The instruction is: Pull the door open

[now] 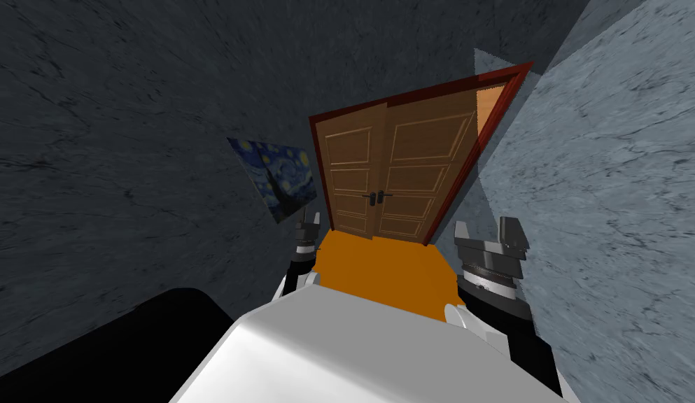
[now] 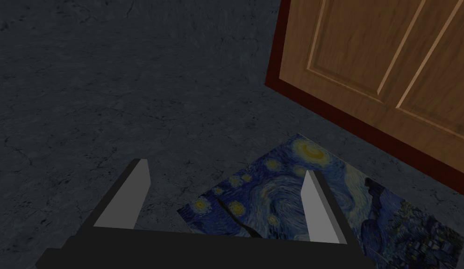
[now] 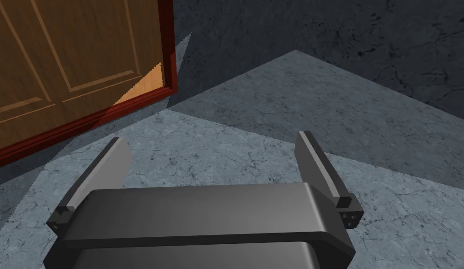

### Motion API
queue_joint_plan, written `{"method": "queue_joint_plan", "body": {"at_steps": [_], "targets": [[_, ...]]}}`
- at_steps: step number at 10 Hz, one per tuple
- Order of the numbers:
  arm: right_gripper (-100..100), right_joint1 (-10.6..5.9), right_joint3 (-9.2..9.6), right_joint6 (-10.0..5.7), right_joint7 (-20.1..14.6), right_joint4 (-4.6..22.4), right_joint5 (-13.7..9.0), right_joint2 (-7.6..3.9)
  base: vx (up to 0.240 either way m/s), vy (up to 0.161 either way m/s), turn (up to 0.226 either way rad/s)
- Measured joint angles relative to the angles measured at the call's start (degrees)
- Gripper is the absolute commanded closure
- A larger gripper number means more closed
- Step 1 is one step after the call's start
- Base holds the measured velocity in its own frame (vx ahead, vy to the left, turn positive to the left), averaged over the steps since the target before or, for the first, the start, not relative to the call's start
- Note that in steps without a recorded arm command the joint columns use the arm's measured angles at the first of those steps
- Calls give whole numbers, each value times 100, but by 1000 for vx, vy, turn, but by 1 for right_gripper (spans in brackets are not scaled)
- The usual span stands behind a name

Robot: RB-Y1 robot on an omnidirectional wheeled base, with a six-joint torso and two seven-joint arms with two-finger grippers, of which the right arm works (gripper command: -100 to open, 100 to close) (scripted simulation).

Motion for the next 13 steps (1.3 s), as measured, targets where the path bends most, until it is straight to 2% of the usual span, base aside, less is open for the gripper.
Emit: {"method": "queue_joint_plan", "body": {"at_steps": [4, 8, 10, 13], "targets": [[-100, -180, -76, -33, -60, 516, -61, -166, 74, -5, 82], [-100, -397, -203, 29, -153, 1055, -162, -392, 67, -6, 72], [-100, -497, -235, 22, -176, 1298, -185, -453, 59, -8, 83], [-100, -697, -331, -4, -255, 1845, -262, -647, 89, -8, 120]]}}
